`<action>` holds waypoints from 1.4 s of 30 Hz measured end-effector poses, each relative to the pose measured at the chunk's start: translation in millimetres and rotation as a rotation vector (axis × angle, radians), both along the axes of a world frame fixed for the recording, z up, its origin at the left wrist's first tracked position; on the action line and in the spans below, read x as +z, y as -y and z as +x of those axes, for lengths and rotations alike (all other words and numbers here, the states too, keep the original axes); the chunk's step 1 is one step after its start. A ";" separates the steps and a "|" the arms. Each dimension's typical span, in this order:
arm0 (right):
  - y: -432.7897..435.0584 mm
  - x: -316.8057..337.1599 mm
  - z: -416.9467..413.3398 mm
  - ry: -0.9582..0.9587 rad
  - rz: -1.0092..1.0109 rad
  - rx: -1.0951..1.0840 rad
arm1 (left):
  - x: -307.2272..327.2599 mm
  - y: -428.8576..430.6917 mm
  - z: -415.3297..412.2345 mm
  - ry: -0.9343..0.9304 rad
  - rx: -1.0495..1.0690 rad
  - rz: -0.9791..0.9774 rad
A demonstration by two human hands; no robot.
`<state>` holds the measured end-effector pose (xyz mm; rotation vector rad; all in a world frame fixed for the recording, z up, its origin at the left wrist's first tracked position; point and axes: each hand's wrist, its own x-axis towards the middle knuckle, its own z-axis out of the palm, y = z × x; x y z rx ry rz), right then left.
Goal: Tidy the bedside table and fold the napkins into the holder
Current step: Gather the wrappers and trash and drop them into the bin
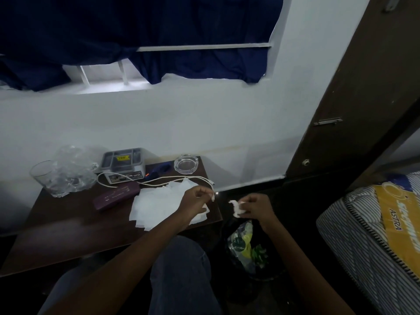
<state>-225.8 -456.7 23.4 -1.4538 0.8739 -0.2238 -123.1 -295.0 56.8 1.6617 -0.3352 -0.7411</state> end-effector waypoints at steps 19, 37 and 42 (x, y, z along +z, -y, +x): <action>-59.2 19.5 107.1 -0.199 -0.169 0.312 | -30.2 -173.4 122.0 0.033 0.440 0.118; -244.8 21.5 254.6 -0.038 -0.136 0.844 | -58.2 -259.1 269.4 -0.062 0.994 -0.087; -234.4 24.0 244.9 -0.010 -0.170 0.733 | -57.5 -270.5 253.3 -0.066 1.012 -0.161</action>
